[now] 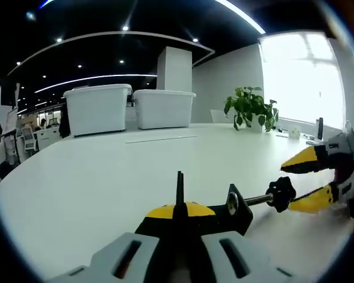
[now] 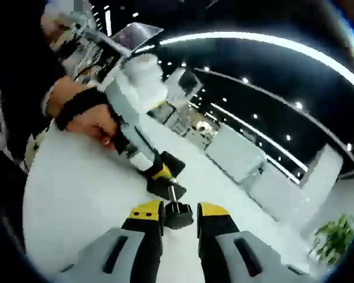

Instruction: Clamp the fixed fixture on the desktop, loosen the retaining clip, secure it to the edge of the desk, and tighten the retaining clip.

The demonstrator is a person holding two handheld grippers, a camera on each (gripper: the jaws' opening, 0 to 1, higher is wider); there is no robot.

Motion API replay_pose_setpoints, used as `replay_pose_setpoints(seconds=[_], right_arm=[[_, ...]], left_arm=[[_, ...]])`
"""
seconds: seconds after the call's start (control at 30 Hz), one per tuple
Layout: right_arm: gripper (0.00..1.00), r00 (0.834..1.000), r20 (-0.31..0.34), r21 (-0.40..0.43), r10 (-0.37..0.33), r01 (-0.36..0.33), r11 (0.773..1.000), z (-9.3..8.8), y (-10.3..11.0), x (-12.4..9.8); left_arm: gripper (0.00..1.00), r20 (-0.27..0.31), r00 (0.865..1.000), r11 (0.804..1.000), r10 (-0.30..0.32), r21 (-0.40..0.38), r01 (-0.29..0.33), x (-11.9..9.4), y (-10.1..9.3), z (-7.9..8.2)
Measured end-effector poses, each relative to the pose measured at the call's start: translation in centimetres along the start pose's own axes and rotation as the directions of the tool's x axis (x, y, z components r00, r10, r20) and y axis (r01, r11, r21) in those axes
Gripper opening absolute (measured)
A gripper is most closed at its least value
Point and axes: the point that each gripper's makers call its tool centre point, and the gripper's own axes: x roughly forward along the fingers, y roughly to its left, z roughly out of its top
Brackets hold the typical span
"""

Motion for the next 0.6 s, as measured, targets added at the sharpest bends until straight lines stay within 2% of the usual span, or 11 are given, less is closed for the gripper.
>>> replay_pose_setpoints(seconds=[0.03, 0.07, 0.1, 0.2, 0.23, 0.33, 0.37, 0.4, 0.43, 0.47, 0.6], right_arm=[[0.26, 1.0, 0.012, 0.165, 0.01, -0.012, 0.986, 0.3, -0.6, -0.2], [0.27, 0.999, 0.031, 0.326, 0.03, -0.039, 0.944, 0.4, -0.9, -0.4], [0.28, 0.997, 0.051, 0.474, 0.054, -0.072, 0.877, 0.4, -1.1, -0.6], [0.28, 0.991, 0.065, 0.776, 0.12, -0.125, 0.618, -1.2, -1.4, -0.5], [0.28, 0.991, 0.037, 0.818, 0.132, -0.105, 0.565, -2.5, -1.5, -0.2], [0.22, 0.995, 0.017, 0.801, 0.094, -0.07, 0.595, -3.5, -2.3, 0.1], [0.2, 0.991, 0.004, 0.831, 0.132, -0.077, 0.55, -3.7, -1.6, 0.1], [0.2, 0.987, 0.017, 0.87, 0.159, -0.093, 0.484, -3.5, -1.0, 0.2], [0.21, 0.988, 0.028, 0.881, 0.154, -0.097, 0.463, -3.5, -0.7, 0.5], [0.22, 0.988, 0.024, 0.876, 0.156, -0.095, 0.472, -3.4, -0.6, 0.3], [0.19, 0.984, -0.025, 0.89, 0.178, -0.06, 0.453, -4.1, 0.4, 0.3]], left_arm=[[0.05, 0.0, 1.0, 1.0, 0.0, 0.001, 0.0, -0.1, 0.0, 0.0], [0.05, 0.0, 1.0, 1.0, 0.0, 0.001, 0.0, -0.1, -0.1, 0.0], [0.05, 0.0, 1.0, 1.0, -0.001, 0.001, 0.001, -0.2, -0.1, -0.1], [0.05, 0.001, 1.0, 1.0, 0.0, 0.001, 0.0, -0.3, -0.2, -0.1], [0.05, 0.001, 1.0, 1.0, -0.001, 0.001, 0.001, -0.4, -0.3, -0.1], [0.05, 0.001, 1.0, 1.0, -0.001, 0.0, 0.001, -0.5, -0.4, 0.0], [0.05, 0.001, 1.0, 1.0, -0.001, 0.0, 0.001, -0.5, -0.4, 0.0], [0.05, 0.001, 1.0, 1.0, -0.002, -0.001, 0.002, -0.4, -0.3, 0.0], [0.05, 0.001, 1.0, 1.0, -0.002, 0.0, 0.002, -0.4, -0.3, 0.0], [0.05, 0.001, 1.0, 1.0, -0.003, 0.001, 0.003, -0.4, -0.3, 0.0], [0.05, 0.001, 1.0, 1.0, -0.01, 0.001, 0.01, -0.6, -0.6, 0.0]])
